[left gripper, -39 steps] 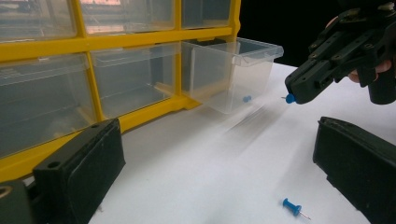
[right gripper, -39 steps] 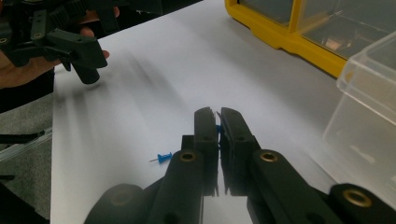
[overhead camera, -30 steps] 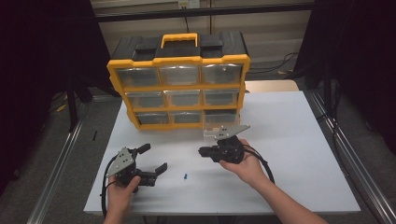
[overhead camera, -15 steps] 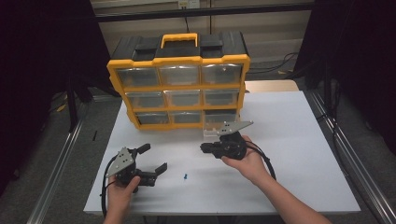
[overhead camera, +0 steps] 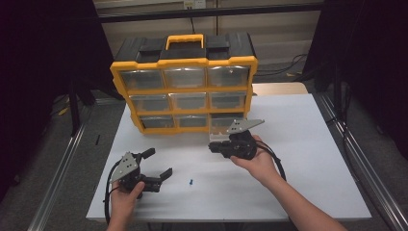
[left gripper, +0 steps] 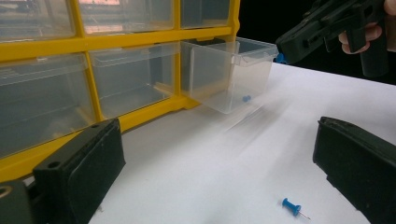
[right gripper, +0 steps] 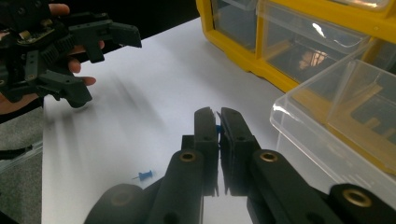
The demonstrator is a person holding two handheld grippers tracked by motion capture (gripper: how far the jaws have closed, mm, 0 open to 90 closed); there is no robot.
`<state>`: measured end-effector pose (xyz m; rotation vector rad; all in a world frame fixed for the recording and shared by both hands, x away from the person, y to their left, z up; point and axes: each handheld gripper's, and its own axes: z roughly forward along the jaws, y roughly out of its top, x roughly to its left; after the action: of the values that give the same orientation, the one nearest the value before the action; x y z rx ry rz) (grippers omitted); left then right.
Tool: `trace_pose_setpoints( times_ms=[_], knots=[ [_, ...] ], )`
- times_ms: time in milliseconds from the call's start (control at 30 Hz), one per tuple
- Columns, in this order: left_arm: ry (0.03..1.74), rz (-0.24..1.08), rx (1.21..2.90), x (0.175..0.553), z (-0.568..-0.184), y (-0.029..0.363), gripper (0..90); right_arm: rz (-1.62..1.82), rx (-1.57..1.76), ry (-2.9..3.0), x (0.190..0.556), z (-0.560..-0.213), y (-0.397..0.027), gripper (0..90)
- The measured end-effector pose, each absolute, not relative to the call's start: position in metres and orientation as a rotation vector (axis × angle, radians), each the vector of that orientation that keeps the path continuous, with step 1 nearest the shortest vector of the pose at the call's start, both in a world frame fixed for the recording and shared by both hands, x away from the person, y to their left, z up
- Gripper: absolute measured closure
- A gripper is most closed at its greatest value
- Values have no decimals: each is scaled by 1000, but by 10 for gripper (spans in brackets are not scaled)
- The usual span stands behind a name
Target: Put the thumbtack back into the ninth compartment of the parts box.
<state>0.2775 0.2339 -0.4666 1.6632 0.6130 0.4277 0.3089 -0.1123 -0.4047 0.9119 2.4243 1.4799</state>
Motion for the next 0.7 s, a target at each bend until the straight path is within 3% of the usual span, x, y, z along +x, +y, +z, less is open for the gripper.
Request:
trace_pose_setpoints(
  times_ms=[700],
  knots=[
    [600,443,1679,278,-467,234,20,1473,944,2405,319,-398,-118,869]
  ],
)
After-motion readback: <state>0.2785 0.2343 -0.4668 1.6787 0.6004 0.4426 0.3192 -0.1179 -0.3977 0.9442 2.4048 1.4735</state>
